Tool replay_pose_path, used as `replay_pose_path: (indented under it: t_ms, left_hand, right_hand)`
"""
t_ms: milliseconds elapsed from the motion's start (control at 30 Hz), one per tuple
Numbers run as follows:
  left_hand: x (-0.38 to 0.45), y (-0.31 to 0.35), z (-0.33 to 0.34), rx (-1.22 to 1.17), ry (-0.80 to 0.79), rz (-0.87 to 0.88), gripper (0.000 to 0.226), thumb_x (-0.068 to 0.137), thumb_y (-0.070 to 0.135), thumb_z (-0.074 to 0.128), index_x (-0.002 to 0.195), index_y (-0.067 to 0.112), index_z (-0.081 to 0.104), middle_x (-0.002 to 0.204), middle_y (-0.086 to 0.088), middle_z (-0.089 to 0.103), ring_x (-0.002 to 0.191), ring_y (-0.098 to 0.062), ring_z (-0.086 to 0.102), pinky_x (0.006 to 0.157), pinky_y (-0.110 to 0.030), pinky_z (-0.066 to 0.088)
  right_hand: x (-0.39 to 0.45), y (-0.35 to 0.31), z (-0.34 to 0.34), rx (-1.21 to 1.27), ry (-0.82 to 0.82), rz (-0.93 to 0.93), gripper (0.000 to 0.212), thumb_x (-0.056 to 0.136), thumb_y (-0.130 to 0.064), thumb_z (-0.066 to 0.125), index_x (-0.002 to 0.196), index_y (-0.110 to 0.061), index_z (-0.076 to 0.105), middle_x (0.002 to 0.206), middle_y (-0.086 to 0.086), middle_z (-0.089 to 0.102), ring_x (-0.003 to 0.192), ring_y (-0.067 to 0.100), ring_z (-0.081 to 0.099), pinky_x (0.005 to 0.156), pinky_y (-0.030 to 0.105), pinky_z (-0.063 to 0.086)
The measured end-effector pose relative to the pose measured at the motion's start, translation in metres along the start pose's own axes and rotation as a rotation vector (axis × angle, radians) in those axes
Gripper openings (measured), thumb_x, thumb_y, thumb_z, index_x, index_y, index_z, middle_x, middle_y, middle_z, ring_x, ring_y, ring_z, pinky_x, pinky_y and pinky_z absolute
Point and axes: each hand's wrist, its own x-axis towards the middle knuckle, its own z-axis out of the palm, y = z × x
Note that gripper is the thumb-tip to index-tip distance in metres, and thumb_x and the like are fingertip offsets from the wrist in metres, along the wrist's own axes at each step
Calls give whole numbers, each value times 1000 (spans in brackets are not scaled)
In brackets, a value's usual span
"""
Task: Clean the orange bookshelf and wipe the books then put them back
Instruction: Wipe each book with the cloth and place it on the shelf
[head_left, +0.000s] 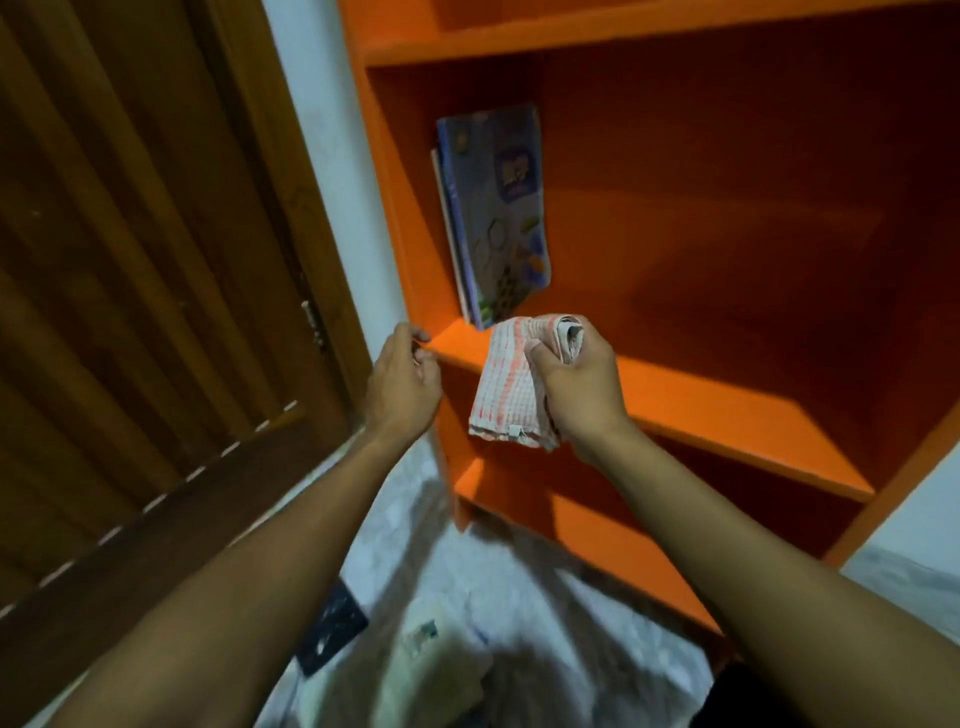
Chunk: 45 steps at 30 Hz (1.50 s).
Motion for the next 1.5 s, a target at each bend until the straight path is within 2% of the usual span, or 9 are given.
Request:
replay_pose_path:
  t_ms: [167, 233, 333, 500, 667, 933, 1133, 1300, 1500]
  left_hand:
    - [-130, -101, -16, 86, -339, -189, 19, 100, 25, 47, 119, 24, 49, 102, 1, 58, 84, -18, 60, 72, -37, 51]
    - [-178, -136, -20, 124, -503, -394, 32, 97, 26, 55, 128, 25, 46, 109, -3, 57, 88, -21, 61, 77, -37, 53]
    - [-236, -178, -20, 178, -756, -600, 61, 90, 31, 67, 143, 20, 38, 121, -11, 58, 101, -24, 61, 85, -34, 51]
    - [-295, -225, -12, 374, -995, -665, 108, 67, 56, 78, 155, 32, 18, 156, -6, 35, 139, -33, 39, 110, -54, 38]
    - [-313, -253, -7, 481, -1145, -679, 138, 53, 62, 84, 157, 32, -1, 162, -8, 22, 148, -34, 23, 116, -60, 25]
    - [-303, -256, -6, 554, -1179, -680, 141, 49, 69, 84, 157, 30, 3, 160, -9, 28, 146, -33, 25, 114, -58, 25]
    - [-306, -248, -11, 628, -1168, -654, 138, 51, 73, 81, 157, 28, 6, 157, -11, 29, 143, -32, 29, 111, -53, 33]
    - [-310, -242, -17, 554, -1096, -666, 96, 57, 72, 78, 136, 28, 44, 133, -1, 57, 121, -23, 53, 95, -42, 48]
    - [-295, -230, -16, 269, -1125, -754, 59, 79, 51, 76, 126, 20, 56, 131, -4, 58, 115, -24, 56, 96, -37, 48]
  right_hand:
    - [-49, 48, 43, -76, -149, 167, 18, 89, -6, 64, 84, -23, 58, 85, 2, 65, 80, 20, 61, 77, 40, 51]
    - [-66, 67, 58, -106, -209, 226, 17, 90, -8, 63, 86, -23, 58, 87, 3, 66, 84, 26, 63, 78, 43, 52]
    - [-82, 83, 77, -135, -291, 294, 13, 93, -9, 61, 87, -19, 56, 81, -1, 60, 80, 24, 57, 71, 35, 44]
    - [-86, 93, 105, -136, -358, 347, 7, 96, -13, 60, 91, -17, 56, 86, 5, 62, 78, 24, 59, 66, 34, 43]
    - [-89, 101, 109, -133, -366, 366, 4, 96, -11, 59, 92, -12, 60, 98, 22, 66, 92, 41, 64, 73, 42, 50]
    - [-86, 103, 100, -114, -343, 391, 16, 96, -11, 60, 89, -25, 61, 100, 13, 69, 96, 34, 67, 89, 57, 54]
    - [-90, 104, 98, -115, -364, 382, 8, 96, -12, 60, 104, -14, 62, 103, 17, 68, 98, 40, 65, 88, 61, 52]
    - [-94, 100, 96, -95, -373, 390, 7, 97, -11, 60, 103, -12, 61, 107, 31, 62, 101, 53, 57, 83, 66, 50]
    - [-90, 100, 91, 73, -361, 579, 16, 94, -8, 62, 110, -3, 63, 111, 27, 66, 105, 50, 62, 88, 65, 52]
